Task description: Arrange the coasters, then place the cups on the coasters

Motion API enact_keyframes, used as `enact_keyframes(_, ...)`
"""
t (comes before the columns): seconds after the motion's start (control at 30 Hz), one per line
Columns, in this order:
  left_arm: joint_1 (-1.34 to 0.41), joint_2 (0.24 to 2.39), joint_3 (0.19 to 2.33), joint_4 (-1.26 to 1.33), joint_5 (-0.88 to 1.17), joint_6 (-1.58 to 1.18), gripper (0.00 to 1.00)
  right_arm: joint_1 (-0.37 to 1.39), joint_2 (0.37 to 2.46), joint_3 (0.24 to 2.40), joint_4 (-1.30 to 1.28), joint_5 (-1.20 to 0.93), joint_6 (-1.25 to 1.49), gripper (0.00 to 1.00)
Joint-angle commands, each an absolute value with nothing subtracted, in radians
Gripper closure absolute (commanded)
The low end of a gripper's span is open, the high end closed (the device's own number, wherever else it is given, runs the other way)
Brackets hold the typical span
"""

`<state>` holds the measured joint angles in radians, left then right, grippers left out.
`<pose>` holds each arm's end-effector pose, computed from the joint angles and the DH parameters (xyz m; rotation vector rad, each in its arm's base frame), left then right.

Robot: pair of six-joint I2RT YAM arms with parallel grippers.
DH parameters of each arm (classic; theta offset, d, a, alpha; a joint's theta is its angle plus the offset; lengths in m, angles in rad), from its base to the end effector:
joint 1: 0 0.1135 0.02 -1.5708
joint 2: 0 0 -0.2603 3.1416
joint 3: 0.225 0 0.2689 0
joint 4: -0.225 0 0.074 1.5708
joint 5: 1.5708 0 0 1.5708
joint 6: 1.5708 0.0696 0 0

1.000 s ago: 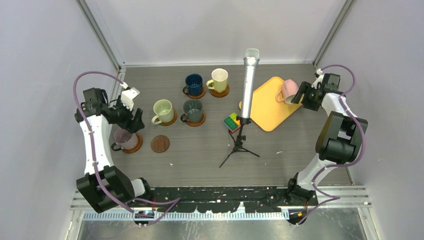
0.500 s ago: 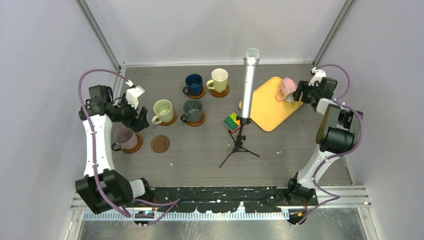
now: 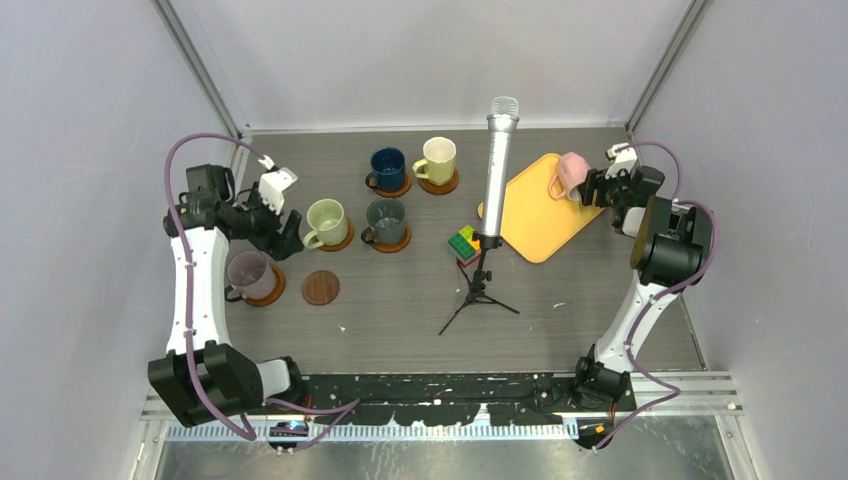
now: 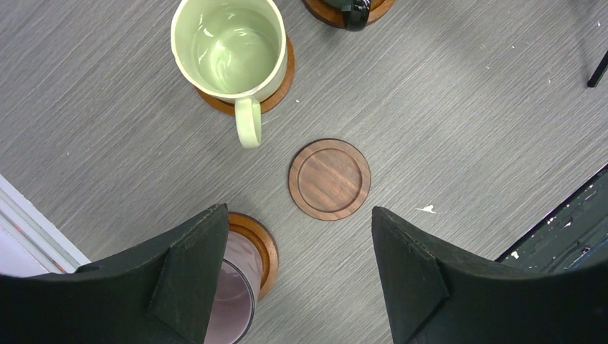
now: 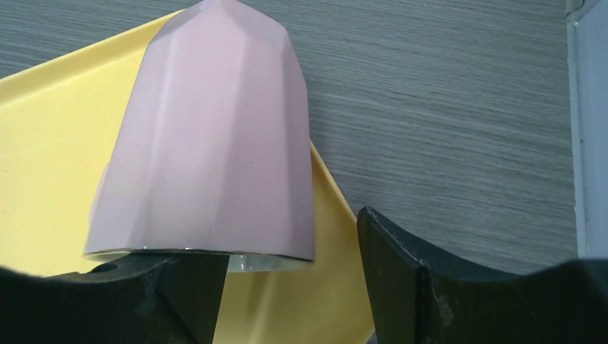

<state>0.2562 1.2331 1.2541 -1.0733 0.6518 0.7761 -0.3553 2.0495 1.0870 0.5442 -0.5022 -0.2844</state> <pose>0.2609 0.0247 0.3122 0.8097 2.2227 -0.3841 0.4451 -0.1294 0.1089 -0.2504 1.9193 0.0748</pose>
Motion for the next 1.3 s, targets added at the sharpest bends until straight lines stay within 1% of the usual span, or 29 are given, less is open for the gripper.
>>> enact_keyframes(0.0, 0.228, 1.230, 1.289, -1.045, 0.631, 0.748, 0.25, -0.352, 2.077, 1.093, 0.746, -0.567, -0.322, 0.33)
enact_keyframes(0.07, 0.210, 1.231, 1.291, -1.041, 0.610, 0.741, 0.25, -0.352, 2.081, 1.099, 0.759, -0.574, -0.307, 0.39)
enact_keyframes(0.17, 0.186, 1.239, 1.298, -1.039, 0.591, 0.731, 0.25, -0.351, 2.068, 1.095, 0.762, -0.583, -0.284, 0.53)
enact_keyframes(0.3, 0.152, 1.247, 1.309, -1.021, 0.586, 0.712, 0.25, -0.352, 2.017, 1.082, 0.727, -0.585, -0.221, 0.83)
enact_keyframes(0.33, 0.138, 1.250, 1.311, -1.008, 0.583, 0.707, 0.25, -0.351, 2.000, 1.084, 0.706, -0.584, -0.201, 0.90)
enact_keyframes(0.4, 0.105, 1.256, 1.314, -0.989, 0.566, 0.697, 0.25, -0.348, 1.965, 1.102, 0.650, -0.573, -0.162, 0.99)
enact_keyframes(0.53, 0.016, 1.277, 1.350, -0.947, 0.509, 0.695, 0.25, -0.341, 1.908, 1.167, 0.458, -0.541, -0.064, 1.00)
enact_keyframes(0.67, -0.111, 1.343, 1.426, -0.902, 0.450, 0.684, 0.25, -0.317, 1.850, 1.226, 0.270, -0.440, 0.087, 1.00)
enact_keyframes(0.77, -0.167, 1.430, 1.501, -0.858, 0.447, 0.650, 0.25, -0.289, 1.827, 1.286, 0.095, -0.389, 0.182, 1.00)
enact_keyframes(0.87, -0.233, 1.547, 1.604, -0.836, 0.449, 0.632, 0.27, -0.268, 1.814, 1.337, -0.036, -0.384, 0.271, 1.00)
enact_keyframes(1.0, -0.322, 1.688, 1.757, -0.822, 0.456, 0.638, 0.30, -0.235, 1.788, 1.381, -0.135, -0.378, 0.377, 1.00)
enact_keyframes(1.1, -0.386, 1.778, 1.821, -0.807, 0.467, 0.723, 0.32, -0.197, 1.774, 1.420, -0.220, -0.375, 0.412, 1.00)
enact_keyframes(1.27, -0.461, 1.853, 1.771, -0.644, 0.413, 0.915, 0.36, -0.132, 1.760, 1.474, -0.324, -0.352, 0.459, 1.00)
